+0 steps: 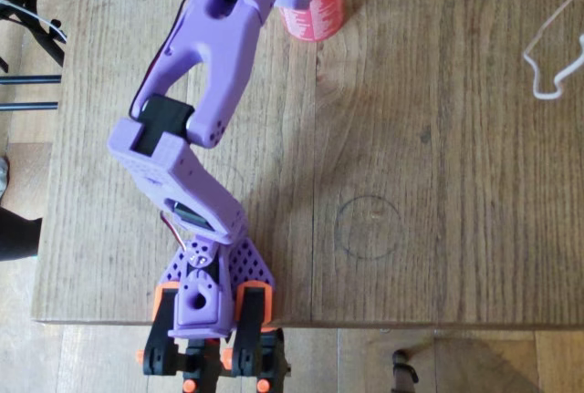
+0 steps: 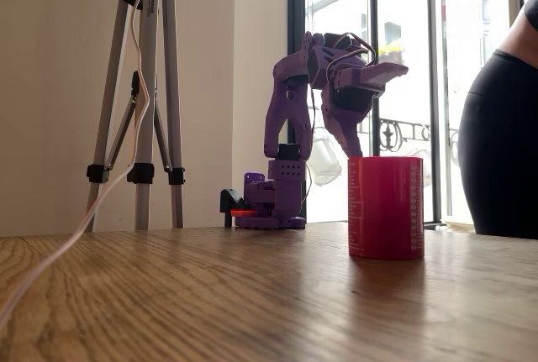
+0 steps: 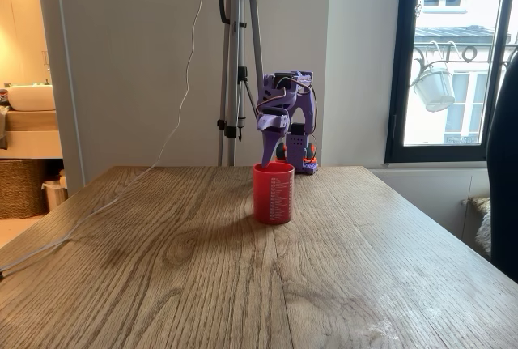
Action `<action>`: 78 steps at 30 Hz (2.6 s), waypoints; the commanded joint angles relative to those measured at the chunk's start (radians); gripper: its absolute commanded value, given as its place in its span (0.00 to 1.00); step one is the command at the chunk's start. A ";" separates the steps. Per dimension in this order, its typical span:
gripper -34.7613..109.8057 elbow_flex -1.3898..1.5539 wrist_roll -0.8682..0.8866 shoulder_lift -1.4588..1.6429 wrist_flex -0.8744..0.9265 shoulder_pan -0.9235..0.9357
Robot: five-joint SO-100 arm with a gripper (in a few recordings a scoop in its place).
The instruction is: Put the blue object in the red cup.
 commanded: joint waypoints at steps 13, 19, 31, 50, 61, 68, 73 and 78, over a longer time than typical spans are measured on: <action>0.25 -0.052 -0.008 0.054 0.044 -0.012; 0.25 -0.049 -0.009 0.066 0.041 -0.029; 0.24 -0.175 -0.054 0.132 -0.098 -0.137; 0.24 0.393 -0.074 1.376 0.298 -0.232; 0.24 0.994 -0.107 1.631 0.176 -0.321; 0.24 1.292 -0.044 1.740 0.215 -0.337; 0.24 1.408 0.000 1.740 0.252 -0.288; 0.24 1.425 -0.009 1.740 0.245 -0.288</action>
